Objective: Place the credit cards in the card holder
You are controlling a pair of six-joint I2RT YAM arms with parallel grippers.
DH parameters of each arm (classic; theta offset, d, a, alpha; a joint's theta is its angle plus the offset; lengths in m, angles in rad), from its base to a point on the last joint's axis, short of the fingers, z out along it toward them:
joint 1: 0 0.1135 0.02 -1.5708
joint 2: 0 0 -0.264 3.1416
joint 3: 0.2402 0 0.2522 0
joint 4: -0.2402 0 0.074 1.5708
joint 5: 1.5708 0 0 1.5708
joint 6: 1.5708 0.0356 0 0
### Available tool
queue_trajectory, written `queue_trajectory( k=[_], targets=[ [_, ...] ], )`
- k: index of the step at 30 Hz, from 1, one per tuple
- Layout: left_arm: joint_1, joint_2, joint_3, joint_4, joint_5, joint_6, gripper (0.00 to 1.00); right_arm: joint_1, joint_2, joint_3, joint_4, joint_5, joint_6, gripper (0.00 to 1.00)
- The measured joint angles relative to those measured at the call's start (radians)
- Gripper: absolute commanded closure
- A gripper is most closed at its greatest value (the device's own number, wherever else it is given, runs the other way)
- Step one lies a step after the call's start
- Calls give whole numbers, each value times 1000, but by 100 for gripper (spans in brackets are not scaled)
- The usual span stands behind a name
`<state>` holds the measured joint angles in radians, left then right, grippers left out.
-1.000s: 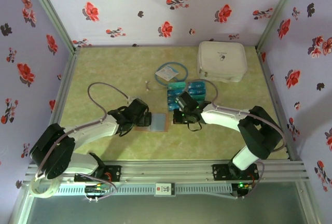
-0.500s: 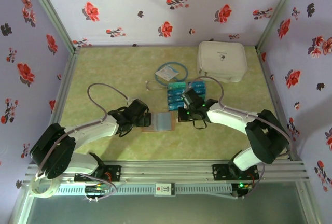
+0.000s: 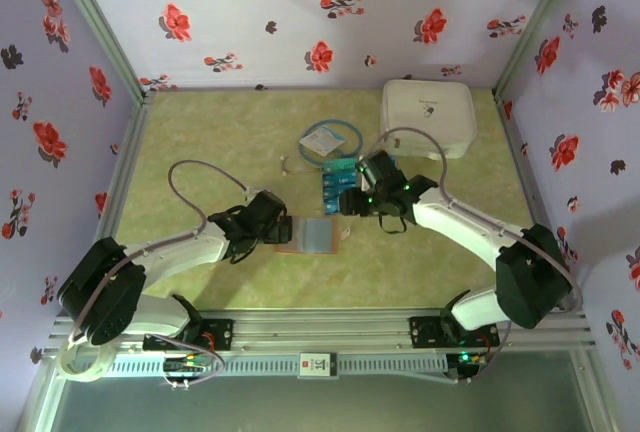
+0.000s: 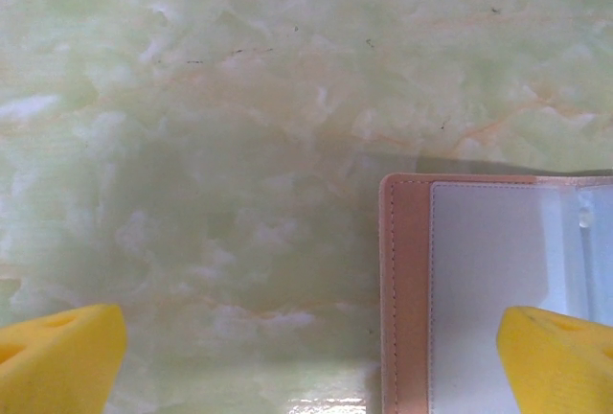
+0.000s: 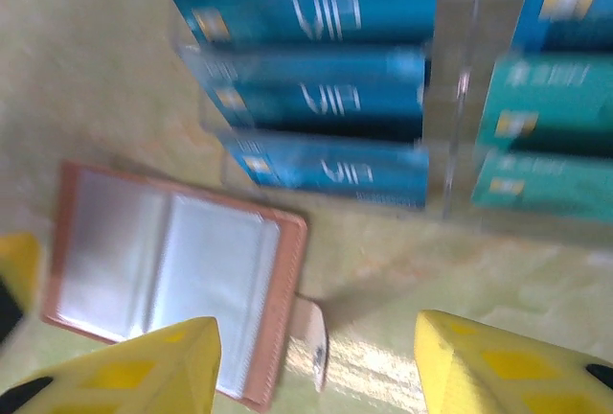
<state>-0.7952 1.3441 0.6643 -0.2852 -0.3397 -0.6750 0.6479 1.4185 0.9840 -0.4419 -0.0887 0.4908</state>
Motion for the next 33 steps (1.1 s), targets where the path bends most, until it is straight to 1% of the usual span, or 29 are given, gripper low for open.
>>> queue_trajectory(
  k=[3,6,12,16,19,24,33],
  targets=[
    [4,0,0,1,0,0,0,-31,4,47,-1,3,-11,48],
    [10,0,0,1,0,0,0,-52,20,45,3,-1,-8,52],
    [21,0,0,1,0,1,0,-59,79,-48,66,-51,35,67],
    [24,0,0,1,0,1,0,-59,122,-95,109,-89,68,73],
    [25,2,0,2,3,1,0,-55,140,-104,140,-103,85,75],
    [28,14,0,5,7,1,0,-39,175,-104,197,-110,90,76],
    [28,16,0,15,11,0,0,-10,272,-56,220,-110,93,77]
  ],
)
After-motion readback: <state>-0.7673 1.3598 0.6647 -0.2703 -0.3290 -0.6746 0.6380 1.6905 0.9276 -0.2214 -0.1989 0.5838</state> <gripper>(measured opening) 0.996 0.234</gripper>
